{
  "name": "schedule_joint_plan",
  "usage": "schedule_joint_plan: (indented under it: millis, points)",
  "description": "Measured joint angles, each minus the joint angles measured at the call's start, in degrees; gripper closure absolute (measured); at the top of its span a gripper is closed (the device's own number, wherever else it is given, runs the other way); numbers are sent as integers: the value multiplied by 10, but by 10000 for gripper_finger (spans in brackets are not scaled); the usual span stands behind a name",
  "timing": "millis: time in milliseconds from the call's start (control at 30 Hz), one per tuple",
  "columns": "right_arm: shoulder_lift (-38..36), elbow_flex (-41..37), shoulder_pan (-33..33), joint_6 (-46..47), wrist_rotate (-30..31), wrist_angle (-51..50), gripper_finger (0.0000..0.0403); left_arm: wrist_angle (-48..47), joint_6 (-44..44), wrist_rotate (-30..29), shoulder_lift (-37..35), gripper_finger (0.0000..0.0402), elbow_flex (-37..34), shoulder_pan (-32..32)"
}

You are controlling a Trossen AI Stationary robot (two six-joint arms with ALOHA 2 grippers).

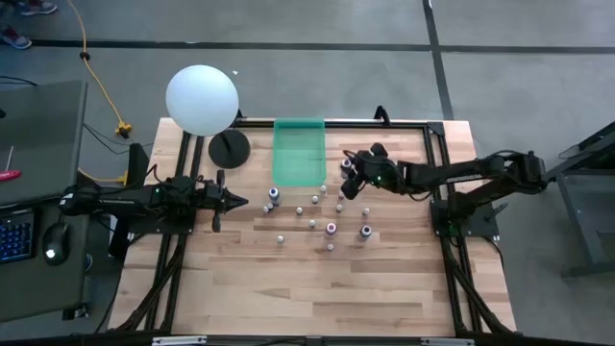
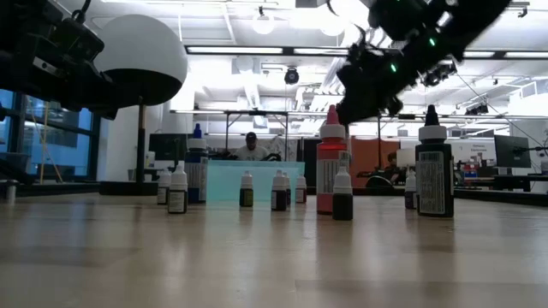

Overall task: Pick & Place food coloring
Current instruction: Put the large purple food coloring bottle into the blue bin

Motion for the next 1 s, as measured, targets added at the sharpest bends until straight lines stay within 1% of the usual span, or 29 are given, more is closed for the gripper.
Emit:
schedule_joint_plan:
  millis: [167,367,500,633,833,1000]
  points:
    - [-2,93,-17,-25,-1,-77,282,0,0,0,0,401,0,0]
    - [-2,178,-42,-35,-17,-108,283,0,0,0,0,401,0,0]
    - [-2,216,-54,-38,-44,-112,283,0,0,0,0,401,0,0]
    - [-2,252,-58,-33,-92,-112,283,0,0,0,0,401,0,0]
    - [-1,302,-64,-46,-121,-105,283,0,0,0,0,401,0,0]
    - [29,345,-88,-30,-182,-101,283,0,0,0,0,401,0,0]
